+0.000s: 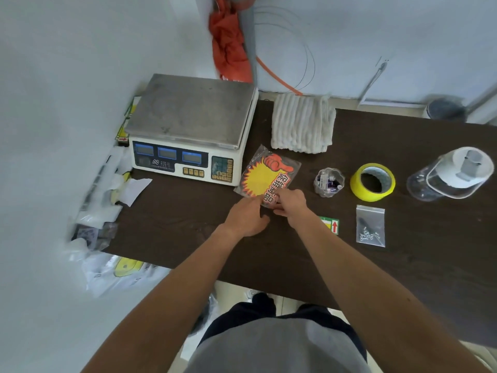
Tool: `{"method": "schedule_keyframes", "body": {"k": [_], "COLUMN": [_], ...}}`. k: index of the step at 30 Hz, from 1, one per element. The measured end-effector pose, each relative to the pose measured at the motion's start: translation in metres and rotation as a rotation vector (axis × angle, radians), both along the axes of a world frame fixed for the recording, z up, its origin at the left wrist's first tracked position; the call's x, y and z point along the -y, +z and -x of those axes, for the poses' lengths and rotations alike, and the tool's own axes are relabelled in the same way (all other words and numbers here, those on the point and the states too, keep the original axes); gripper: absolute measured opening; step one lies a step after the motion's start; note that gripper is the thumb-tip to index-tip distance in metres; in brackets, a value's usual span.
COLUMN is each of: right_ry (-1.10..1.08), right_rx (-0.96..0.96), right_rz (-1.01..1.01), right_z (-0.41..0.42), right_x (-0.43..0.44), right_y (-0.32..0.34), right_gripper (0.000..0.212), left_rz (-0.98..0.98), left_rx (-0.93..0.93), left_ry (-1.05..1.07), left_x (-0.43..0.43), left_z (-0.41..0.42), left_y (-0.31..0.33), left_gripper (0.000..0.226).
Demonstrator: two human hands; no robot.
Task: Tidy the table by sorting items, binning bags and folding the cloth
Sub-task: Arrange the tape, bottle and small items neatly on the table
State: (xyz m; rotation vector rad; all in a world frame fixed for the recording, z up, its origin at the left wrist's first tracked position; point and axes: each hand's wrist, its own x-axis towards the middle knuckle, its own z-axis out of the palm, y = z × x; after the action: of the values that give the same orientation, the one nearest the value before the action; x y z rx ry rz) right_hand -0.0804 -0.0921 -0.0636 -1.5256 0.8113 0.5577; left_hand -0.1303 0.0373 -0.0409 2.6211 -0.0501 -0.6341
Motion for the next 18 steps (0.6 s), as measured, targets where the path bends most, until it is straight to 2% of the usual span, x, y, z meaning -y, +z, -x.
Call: {"method": "schedule_keyframes", "body": {"k": [12,18], "right_ry": [0.118,0.291], "right_rx": [-0.085,0.019], "right_rz": [-0.103,0.012], "right_z": [0.006,0.016], "right_x": [-0.002,-0.007], "right_y": [0.009,0.007], "right_gripper": [0.010,0.018], "left_rz": [-0.001,0.052], "left_rx": [-0.035,0.096], "left_ry": [0.155,0.268], "left_x": [0.001,0.003], "left_z": [0.024,0.024], "left_y": [-0.002,0.002], "left_gripper": [0.069,0.040]}}
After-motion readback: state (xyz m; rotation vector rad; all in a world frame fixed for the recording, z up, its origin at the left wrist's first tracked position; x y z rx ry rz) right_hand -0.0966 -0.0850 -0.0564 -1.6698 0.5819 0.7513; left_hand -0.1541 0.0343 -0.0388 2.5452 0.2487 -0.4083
